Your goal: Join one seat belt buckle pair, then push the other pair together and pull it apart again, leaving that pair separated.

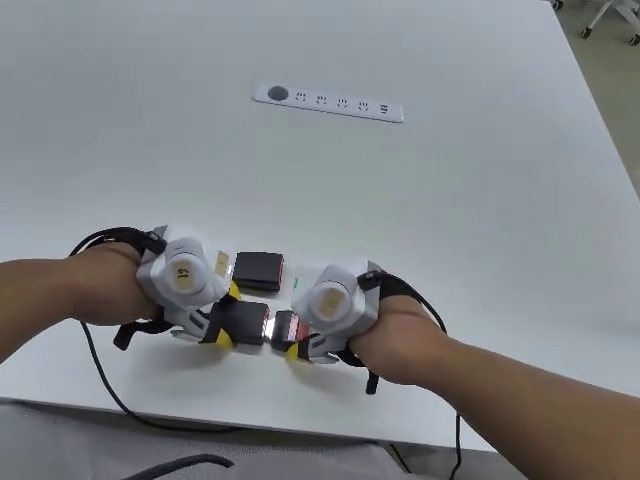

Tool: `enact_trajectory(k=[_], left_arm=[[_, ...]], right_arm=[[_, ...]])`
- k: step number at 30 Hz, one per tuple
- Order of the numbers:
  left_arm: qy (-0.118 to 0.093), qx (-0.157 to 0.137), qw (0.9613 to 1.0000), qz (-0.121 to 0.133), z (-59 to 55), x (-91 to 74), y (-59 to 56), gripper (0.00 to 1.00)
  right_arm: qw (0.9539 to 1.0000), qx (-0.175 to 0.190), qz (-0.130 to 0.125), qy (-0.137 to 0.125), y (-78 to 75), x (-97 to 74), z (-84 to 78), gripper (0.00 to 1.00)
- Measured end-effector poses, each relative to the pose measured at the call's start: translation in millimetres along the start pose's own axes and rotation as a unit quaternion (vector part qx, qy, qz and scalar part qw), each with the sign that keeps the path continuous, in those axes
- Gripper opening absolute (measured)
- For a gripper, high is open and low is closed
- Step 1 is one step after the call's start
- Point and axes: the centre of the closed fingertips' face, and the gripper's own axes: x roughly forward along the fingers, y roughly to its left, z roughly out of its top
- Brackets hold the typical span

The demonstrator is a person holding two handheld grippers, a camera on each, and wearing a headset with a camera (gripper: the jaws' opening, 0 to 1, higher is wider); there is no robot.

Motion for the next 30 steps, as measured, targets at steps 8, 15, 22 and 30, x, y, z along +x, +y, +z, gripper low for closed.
enact_trajectory(k=[8,15,22,30], left_arm=[[0.001,0.0,1.0,0.0,-0.4,0.2,0.1,0.33],[0.002,0.0,1.0,0.0,1.5,-0.8,-1.4,0.33],[0.002,0.001,1.0,-0.001,0.0,0.1,-0.4,0.33],[0.004,0.0,1.0,-0.001,-1.0,0.9,0.3,0.33]], right_arm=[[1.0,0.002,0.002,0.001,-1.7,-0.1,1.4,0.31],[1.0,0.003,0.004,0.001,-2.8,1.5,0.8,0.31],[1.0,0.003,0.003,0.001,-0.5,-0.2,3.1,0.32],[0.9999,0.008,0.003,0.006,-1.3,-0.1,2.4,0.32]])
